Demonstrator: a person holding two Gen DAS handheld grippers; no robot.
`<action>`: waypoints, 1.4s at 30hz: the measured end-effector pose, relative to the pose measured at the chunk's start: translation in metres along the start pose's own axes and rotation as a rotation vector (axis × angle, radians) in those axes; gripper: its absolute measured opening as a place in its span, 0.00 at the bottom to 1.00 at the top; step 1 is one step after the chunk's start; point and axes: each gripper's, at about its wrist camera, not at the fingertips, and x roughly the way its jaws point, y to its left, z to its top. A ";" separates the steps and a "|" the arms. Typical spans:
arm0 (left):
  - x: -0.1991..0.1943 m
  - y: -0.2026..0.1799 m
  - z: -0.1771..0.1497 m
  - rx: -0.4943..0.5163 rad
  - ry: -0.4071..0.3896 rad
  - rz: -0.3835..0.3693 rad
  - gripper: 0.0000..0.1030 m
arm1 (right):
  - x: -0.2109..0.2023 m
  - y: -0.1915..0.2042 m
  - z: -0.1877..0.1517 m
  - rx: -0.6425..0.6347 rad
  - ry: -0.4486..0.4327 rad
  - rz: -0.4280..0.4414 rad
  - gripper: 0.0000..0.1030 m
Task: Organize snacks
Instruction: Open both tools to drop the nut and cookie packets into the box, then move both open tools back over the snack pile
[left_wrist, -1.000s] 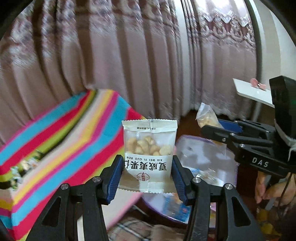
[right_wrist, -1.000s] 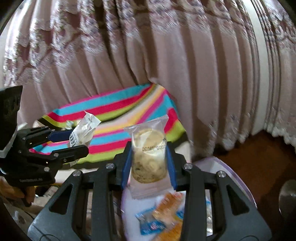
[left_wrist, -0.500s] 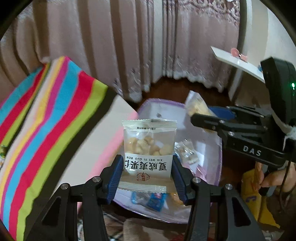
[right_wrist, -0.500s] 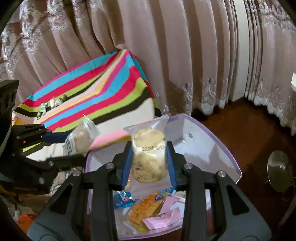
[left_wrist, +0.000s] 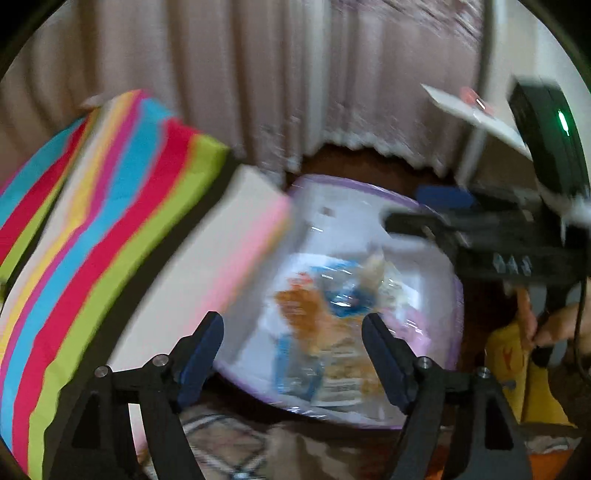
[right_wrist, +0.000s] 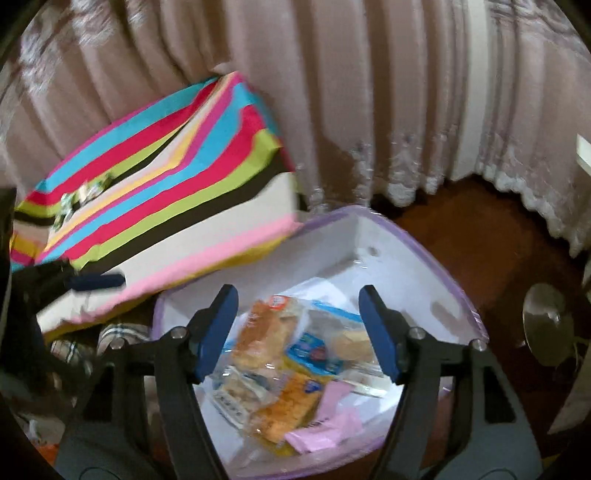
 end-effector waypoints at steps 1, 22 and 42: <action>-0.007 0.018 -0.004 -0.036 -0.022 0.035 0.80 | 0.006 0.013 0.003 -0.029 0.016 0.023 0.73; -0.134 0.415 -0.186 -0.769 -0.044 0.766 0.81 | 0.184 0.371 0.075 -0.488 0.236 0.474 0.82; -0.131 0.583 -0.216 -0.952 -0.145 0.767 0.81 | 0.396 0.498 0.219 -0.018 0.265 0.596 0.82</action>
